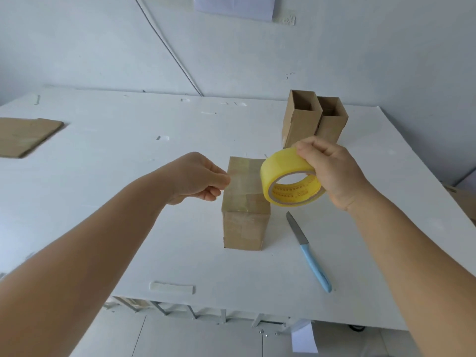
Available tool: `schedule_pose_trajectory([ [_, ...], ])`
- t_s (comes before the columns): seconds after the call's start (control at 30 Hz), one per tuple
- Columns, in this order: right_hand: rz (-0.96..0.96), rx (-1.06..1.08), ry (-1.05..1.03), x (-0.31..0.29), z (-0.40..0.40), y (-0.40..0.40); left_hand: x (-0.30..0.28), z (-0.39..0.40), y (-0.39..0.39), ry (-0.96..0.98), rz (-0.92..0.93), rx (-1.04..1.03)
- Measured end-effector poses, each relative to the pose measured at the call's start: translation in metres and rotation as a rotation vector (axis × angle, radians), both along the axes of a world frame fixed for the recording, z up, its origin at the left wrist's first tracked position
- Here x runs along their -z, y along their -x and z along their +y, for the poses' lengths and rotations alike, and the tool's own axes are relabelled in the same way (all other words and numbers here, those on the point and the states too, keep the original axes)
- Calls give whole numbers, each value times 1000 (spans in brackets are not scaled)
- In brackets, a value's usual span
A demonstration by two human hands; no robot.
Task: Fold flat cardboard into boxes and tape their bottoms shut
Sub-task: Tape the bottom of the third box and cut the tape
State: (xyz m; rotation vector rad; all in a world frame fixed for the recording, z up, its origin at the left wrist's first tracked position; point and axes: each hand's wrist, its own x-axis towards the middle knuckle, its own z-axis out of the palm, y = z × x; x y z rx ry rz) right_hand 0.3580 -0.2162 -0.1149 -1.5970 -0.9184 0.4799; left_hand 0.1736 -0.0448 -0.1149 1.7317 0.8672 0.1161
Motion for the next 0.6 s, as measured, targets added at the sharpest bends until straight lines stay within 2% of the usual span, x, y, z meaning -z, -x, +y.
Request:
schedule_pose_trajectory([
  [0.1, -233, 18, 160, 2, -6, -4, 3, 13, 8, -31, 43, 29],
  [0.27, -500, 112, 534, 11, -15, -2, 5, 26, 13, -72, 97, 112],
  [0.4, -564, 144, 626, 19, -16, 2, 11, 30, 13, -89, 121, 148],
  [0.6, -521, 127, 625, 31, -17, 5, 22, 33, 14, -89, 120, 155],
])
